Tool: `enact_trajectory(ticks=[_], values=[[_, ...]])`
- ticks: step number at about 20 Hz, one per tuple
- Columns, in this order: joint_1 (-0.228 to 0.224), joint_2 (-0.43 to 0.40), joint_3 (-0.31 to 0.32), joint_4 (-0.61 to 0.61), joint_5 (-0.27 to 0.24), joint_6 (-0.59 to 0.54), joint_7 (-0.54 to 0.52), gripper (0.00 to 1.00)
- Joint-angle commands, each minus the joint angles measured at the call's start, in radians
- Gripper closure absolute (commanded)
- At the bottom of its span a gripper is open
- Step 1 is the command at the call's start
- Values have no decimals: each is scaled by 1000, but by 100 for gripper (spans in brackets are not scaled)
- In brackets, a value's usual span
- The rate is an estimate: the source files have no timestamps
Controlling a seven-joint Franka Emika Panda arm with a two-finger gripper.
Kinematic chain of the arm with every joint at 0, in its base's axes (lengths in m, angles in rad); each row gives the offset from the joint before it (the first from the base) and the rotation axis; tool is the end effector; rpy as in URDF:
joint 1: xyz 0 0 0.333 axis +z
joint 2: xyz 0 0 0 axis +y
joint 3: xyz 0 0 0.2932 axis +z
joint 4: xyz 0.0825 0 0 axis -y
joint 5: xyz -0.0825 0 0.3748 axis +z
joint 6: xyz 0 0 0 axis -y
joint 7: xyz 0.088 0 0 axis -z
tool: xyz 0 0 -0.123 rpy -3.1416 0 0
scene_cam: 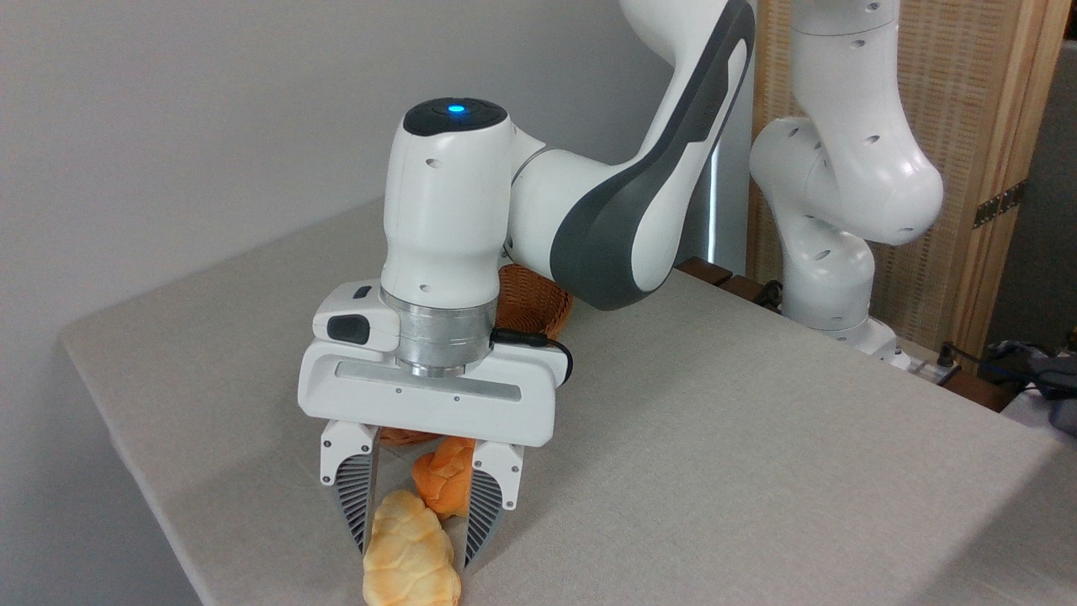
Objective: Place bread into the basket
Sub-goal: 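Lower the gripper around the croissant and close the fingers on it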
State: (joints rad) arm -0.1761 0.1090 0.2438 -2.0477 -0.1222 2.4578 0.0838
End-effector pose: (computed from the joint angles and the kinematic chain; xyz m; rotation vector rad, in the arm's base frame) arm 0.5911 0.0367 0.3875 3.0615 0.0940 0.4769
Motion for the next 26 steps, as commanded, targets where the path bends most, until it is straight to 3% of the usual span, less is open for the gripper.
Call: enact_trajectory(ticks=[1,15,16,18,20,26], values=[[-13,11,0,-2,-14,24,-10,0],[-26,41,-9,8,-1,26,-10,0],[-25,44,-26,8,12,26,-7,6],[-25,44,-29,8,44,30,-9,35],[-25,44,-29,8,45,32,-7,58],[-25,46,-29,8,47,32,-1,65]])
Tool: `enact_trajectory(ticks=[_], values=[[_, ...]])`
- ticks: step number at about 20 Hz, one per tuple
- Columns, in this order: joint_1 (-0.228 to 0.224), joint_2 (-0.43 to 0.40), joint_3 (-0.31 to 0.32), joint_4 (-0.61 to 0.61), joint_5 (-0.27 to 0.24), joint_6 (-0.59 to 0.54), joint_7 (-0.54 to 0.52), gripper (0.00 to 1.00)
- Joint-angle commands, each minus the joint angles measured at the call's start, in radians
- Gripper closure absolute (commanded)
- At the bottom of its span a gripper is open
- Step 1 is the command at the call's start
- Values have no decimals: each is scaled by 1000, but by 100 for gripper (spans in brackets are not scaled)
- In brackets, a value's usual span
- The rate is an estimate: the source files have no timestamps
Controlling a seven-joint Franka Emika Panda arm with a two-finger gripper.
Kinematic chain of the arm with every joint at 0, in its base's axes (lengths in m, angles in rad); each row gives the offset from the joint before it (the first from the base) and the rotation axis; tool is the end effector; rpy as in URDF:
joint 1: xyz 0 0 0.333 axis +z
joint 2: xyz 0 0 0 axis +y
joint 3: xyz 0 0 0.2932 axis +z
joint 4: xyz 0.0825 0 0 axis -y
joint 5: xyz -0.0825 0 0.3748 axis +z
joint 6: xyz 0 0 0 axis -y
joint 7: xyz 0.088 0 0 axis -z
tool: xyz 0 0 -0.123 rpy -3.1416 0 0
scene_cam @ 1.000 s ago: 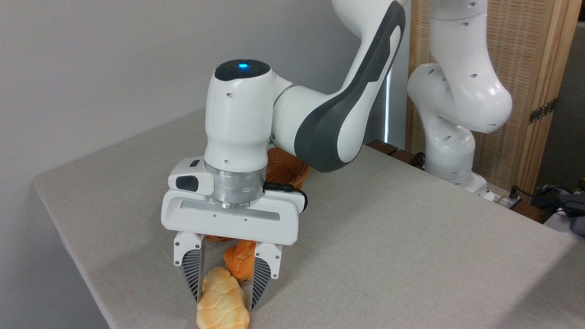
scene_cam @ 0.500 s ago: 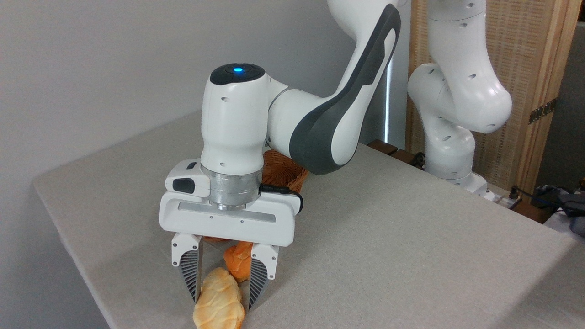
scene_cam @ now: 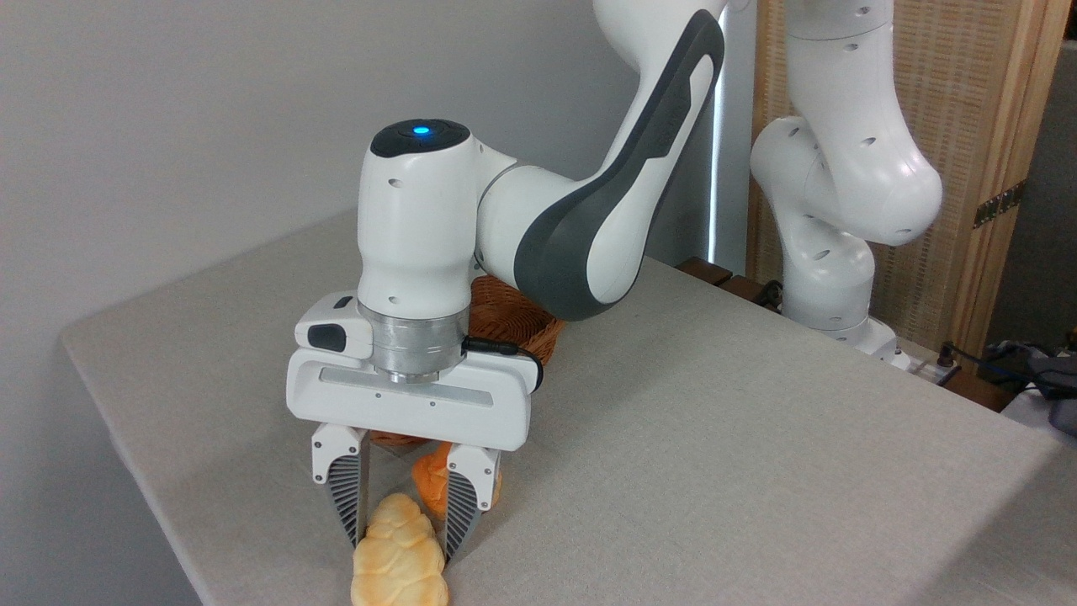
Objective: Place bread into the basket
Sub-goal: 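Lower the gripper around the croissant and close the fingers on it, then lift the held croissant and carry it over the wicker basket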
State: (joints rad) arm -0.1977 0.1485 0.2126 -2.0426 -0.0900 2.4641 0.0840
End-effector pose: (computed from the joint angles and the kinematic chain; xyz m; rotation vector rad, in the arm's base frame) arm 0.5957 0.0057 0.3673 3.0901 -0.0208 0.4328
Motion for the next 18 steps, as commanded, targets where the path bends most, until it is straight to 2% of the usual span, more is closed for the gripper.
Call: enact_trajectory(ticks=[1,10,14,18], values=[[-2,5,2,2,15,26,-1,65],[-3,0,2,2,15,24,0,65],[-5,-36,-1,15,15,16,-6,65],[-5,-84,-13,50,16,-42,-7,65]])
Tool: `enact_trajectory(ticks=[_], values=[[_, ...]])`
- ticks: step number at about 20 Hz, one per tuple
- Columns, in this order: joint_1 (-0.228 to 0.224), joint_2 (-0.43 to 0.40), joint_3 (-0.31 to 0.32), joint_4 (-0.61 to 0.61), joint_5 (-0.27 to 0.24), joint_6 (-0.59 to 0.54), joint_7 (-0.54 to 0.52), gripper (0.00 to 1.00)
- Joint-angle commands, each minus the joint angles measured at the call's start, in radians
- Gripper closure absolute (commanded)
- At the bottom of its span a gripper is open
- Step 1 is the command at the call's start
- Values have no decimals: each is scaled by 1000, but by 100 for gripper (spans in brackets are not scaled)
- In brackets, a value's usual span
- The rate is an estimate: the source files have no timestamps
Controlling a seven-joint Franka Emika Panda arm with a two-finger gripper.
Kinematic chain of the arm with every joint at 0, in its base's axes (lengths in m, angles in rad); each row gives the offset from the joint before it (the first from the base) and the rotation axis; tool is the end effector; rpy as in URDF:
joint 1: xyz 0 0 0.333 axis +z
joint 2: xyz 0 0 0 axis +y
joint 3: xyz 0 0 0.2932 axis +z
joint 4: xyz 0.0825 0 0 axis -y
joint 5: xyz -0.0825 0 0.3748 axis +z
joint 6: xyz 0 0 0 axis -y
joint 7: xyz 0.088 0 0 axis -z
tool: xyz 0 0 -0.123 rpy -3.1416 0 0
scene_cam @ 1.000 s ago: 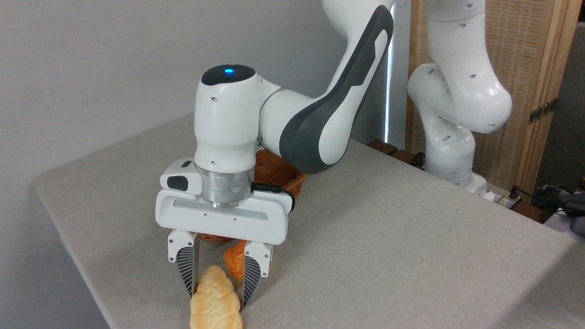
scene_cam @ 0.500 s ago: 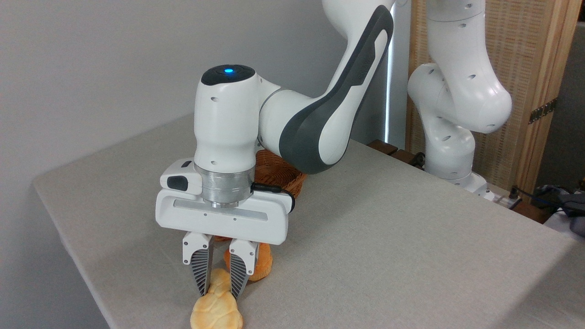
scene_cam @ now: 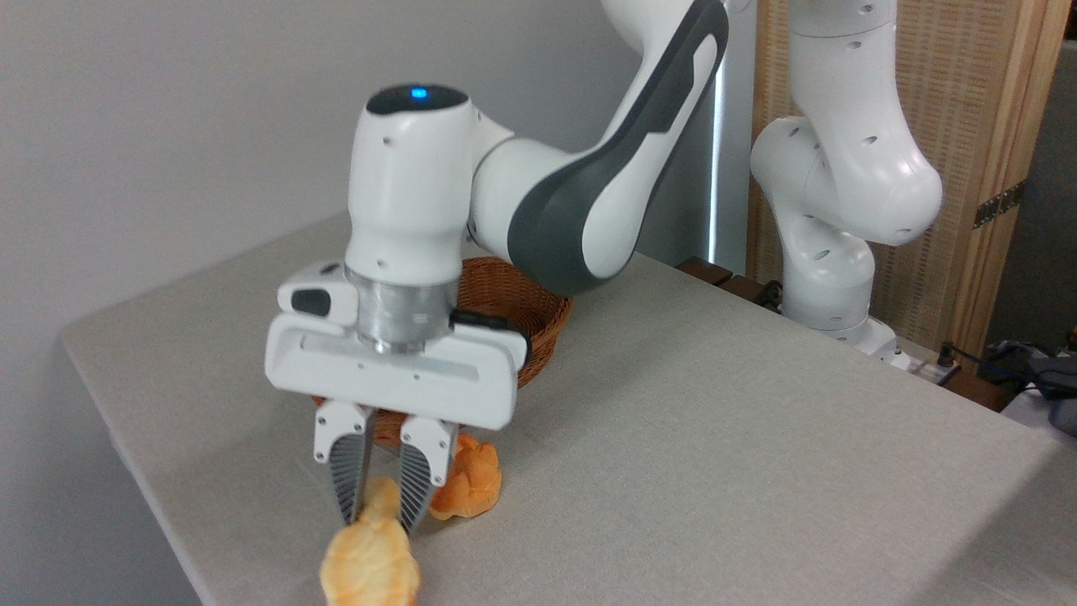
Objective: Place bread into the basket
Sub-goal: 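Lift the held croissant and carry it over the wicker basket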
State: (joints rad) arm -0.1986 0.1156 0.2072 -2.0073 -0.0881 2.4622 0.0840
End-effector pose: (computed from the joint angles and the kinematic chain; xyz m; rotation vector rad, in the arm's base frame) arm 0.6019 0.0019 0.4032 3.0683 -0.0335 0.5326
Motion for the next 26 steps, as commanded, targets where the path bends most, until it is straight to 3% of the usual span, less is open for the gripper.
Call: enact_trajectory(ticks=[1,4,6,10,18,23,25,26], values=[[-4,-63,-9,15,14,-58,-6,65],[-2,-83,-57,45,27,-168,-6,64],[-2,-96,-98,67,74,-274,-7,63],[-2,-120,-208,122,77,-429,-6,62],[-2,-117,-425,182,159,-601,8,62],[-4,-117,-483,183,183,-721,28,60],[-2,-114,-500,182,183,-746,36,48],[-2,-113,-500,182,183,-755,42,28]])
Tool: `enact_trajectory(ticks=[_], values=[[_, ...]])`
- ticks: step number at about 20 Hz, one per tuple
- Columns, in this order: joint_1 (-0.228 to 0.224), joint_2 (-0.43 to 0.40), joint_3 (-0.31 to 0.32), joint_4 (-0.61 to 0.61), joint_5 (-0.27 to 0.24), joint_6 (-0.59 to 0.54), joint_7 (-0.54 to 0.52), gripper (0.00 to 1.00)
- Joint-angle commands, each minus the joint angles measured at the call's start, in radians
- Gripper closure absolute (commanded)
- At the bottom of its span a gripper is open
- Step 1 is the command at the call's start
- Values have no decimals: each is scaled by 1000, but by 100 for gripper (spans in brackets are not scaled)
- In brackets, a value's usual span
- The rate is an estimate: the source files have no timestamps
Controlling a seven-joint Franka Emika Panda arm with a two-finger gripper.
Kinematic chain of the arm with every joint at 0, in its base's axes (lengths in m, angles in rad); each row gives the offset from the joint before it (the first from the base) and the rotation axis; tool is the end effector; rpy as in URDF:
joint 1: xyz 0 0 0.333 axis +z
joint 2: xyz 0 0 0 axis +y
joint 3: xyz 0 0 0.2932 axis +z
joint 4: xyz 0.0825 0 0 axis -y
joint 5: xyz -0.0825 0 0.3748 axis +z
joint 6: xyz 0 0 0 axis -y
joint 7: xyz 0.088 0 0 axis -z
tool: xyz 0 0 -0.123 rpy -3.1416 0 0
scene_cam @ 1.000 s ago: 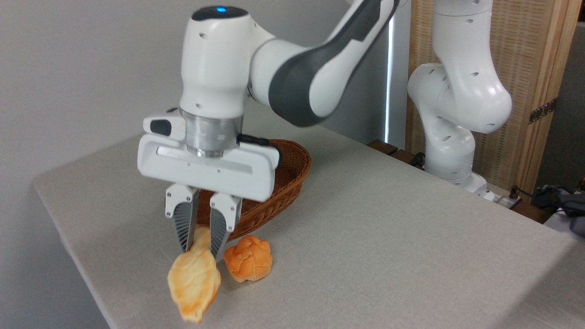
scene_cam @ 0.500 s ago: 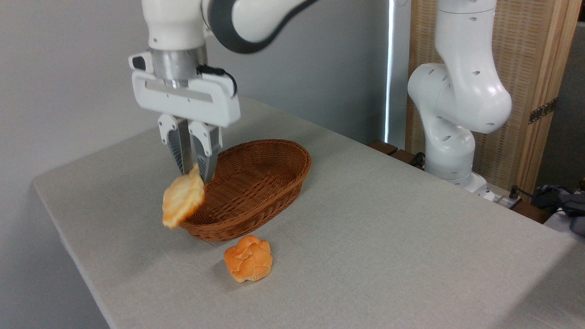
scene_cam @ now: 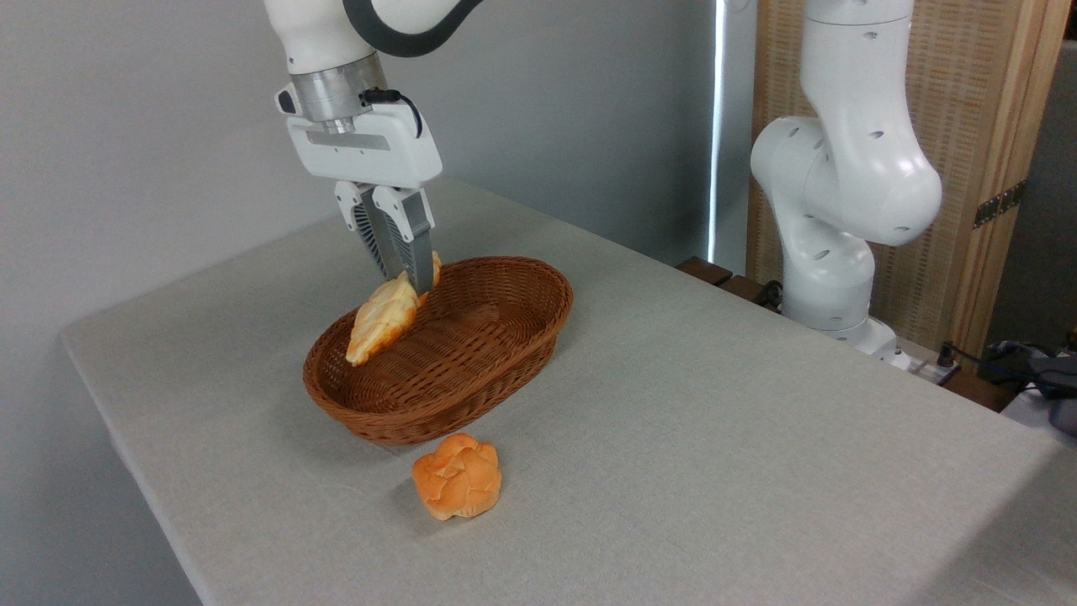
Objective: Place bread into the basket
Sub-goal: 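Lower the croissant into the basket and open the gripper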
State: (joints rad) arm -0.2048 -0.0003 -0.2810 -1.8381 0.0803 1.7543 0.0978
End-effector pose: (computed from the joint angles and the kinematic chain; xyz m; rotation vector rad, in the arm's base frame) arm 0.4843 -0.2462 0.4773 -2.9101 0.9027 0.1019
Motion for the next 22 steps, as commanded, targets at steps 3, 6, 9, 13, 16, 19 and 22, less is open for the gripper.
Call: enact_trajectory(ticks=[3,6,9,13,16,19,22], values=[[4,9,-17,13,25,-39,26,0],[4,17,-17,13,50,-30,26,0],[2,26,-17,13,53,-21,26,0],[4,31,-15,13,53,5,20,0],[4,31,-15,14,55,7,25,0],[4,33,-15,14,65,8,23,0],[4,31,-15,14,65,8,25,0]])
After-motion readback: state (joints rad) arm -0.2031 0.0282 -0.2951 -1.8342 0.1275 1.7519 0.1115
